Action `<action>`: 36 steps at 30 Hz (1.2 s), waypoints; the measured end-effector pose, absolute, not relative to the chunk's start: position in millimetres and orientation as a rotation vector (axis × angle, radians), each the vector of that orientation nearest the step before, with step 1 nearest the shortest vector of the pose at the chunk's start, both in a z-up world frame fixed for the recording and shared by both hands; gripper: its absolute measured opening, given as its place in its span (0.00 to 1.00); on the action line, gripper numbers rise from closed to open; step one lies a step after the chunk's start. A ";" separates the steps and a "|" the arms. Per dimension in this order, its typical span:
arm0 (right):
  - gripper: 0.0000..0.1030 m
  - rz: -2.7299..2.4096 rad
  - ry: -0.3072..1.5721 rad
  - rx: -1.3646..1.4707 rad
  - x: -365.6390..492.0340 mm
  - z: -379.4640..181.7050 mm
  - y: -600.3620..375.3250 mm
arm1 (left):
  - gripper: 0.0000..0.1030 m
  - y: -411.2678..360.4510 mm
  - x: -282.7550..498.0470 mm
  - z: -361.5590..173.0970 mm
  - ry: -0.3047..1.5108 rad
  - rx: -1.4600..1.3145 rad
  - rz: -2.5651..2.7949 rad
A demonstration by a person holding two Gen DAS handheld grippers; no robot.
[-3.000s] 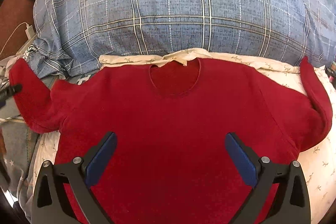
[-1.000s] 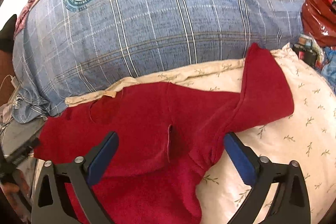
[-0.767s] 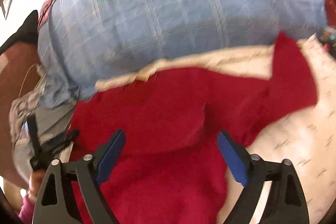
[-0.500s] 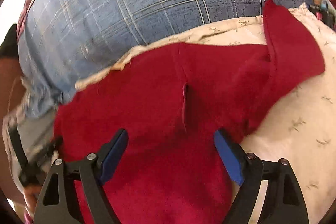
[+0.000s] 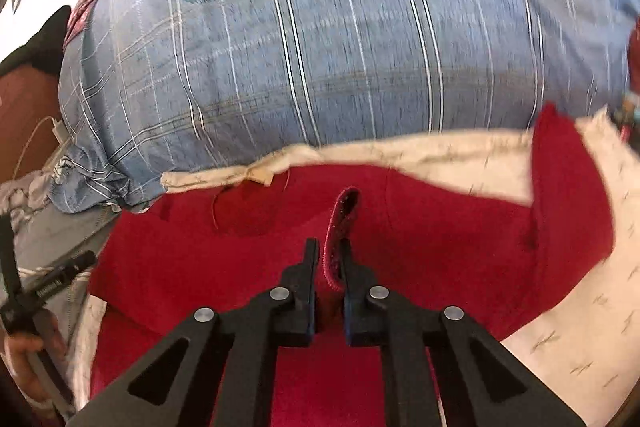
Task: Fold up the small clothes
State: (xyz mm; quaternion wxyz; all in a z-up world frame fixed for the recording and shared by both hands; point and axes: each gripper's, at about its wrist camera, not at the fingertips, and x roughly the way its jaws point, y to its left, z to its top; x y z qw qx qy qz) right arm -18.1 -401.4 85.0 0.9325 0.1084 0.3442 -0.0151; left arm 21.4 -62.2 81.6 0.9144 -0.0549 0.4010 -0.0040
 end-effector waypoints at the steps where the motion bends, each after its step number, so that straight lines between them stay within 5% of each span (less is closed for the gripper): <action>1: 0.08 -0.044 0.690 0.202 -17.3 88.3 -400.1 | 0.81 -62.5 21.1 83.7 0.820 -0.115 -0.010; 13: 0.09 -0.236 0.729 0.133 9.3 65.6 -427.1 | 0.82 -88.2 36.2 47.7 0.908 -0.031 -0.025; 18: 0.28 -0.253 0.808 0.213 5.9 56.4 -438.3 | 0.87 -69.5 37.7 43.5 0.921 -0.113 -0.007; 20: 0.51 -0.215 0.760 0.212 -1.7 71.3 -428.8 | 0.87 -62.4 34.6 46.3 0.915 -0.126 0.000; 22: 0.58 -0.101 0.697 0.217 -5.3 91.2 -408.5 | 0.87 -58.4 30.6 48.7 0.906 -0.131 0.010; 31: 0.58 0.443 0.738 0.070 71.8 102.9 -253.1 | 0.87 -50.2 8.1 45.9 0.903 -0.169 -0.030; 36: 0.75 0.544 0.819 -0.058 126.4 87.4 -187.9 | 0.87 -42.0 -2.9 46.6 0.919 -0.190 -0.075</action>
